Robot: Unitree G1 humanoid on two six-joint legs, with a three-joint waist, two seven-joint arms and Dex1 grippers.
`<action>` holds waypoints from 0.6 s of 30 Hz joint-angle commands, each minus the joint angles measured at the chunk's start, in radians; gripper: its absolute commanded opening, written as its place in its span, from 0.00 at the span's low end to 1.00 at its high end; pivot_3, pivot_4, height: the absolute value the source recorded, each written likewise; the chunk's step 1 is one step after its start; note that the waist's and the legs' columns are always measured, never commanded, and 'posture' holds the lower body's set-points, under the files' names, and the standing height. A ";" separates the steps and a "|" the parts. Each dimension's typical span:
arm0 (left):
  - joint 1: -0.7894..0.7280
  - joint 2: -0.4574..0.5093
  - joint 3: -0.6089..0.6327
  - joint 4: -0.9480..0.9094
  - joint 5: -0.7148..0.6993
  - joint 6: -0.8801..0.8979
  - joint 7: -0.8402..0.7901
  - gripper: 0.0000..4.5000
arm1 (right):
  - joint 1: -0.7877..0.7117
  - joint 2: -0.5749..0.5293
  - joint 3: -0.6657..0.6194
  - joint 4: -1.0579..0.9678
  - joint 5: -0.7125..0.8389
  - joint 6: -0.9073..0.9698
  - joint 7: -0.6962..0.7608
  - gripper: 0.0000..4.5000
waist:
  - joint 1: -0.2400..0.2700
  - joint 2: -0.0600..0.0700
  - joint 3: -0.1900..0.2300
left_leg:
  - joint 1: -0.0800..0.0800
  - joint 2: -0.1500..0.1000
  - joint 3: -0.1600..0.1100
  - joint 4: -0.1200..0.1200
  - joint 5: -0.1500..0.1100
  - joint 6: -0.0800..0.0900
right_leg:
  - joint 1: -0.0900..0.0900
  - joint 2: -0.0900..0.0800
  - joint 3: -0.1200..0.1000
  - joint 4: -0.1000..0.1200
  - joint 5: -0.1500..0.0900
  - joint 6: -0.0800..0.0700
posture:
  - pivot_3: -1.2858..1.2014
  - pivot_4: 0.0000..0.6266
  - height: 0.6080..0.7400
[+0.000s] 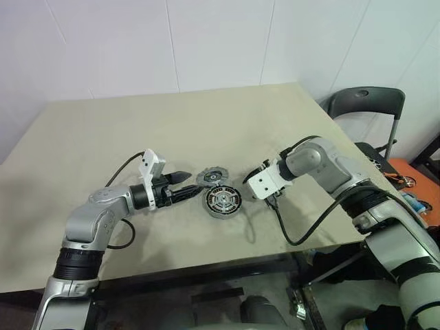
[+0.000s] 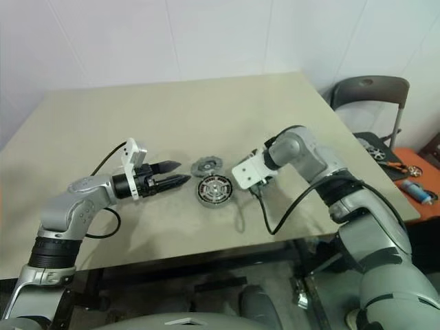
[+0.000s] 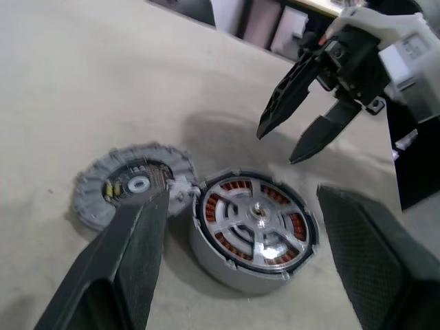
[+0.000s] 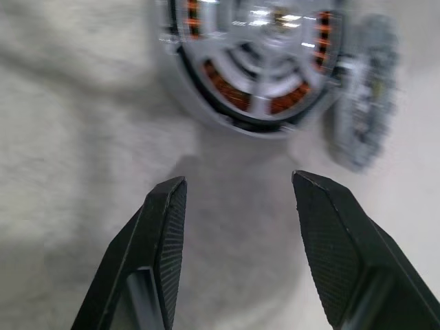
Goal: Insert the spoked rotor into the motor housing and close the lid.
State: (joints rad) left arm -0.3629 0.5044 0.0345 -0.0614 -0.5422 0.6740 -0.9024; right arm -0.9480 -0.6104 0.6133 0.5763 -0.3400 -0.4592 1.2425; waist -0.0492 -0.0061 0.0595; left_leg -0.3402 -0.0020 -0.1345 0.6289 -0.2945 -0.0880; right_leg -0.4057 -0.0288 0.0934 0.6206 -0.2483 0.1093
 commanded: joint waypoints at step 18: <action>0.030 0.002 -0.006 -0.052 0.024 -0.049 0.059 0.81 | 0.038 0.021 0.001 -0.084 -0.053 -0.156 -0.016 0.58 | 0.004 0.000 0.000 | 0.002 0.000 0.000 0.004 0.001 -0.001 | 0.000 0.000 0.001 0.007 0.000 0.000 | 0.52 0.00 1.00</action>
State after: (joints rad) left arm -0.3204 0.5055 0.0237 -0.0823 -0.5220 0.6429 -0.8451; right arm -0.9012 -0.5992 0.6198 0.4843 -0.3806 -0.5982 1.2541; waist -0.0454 -0.0062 0.0594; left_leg -0.3381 -0.0025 -0.1343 0.6329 -0.2938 -0.0892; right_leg -0.4053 -0.0287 0.0942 0.6287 -0.2485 0.1089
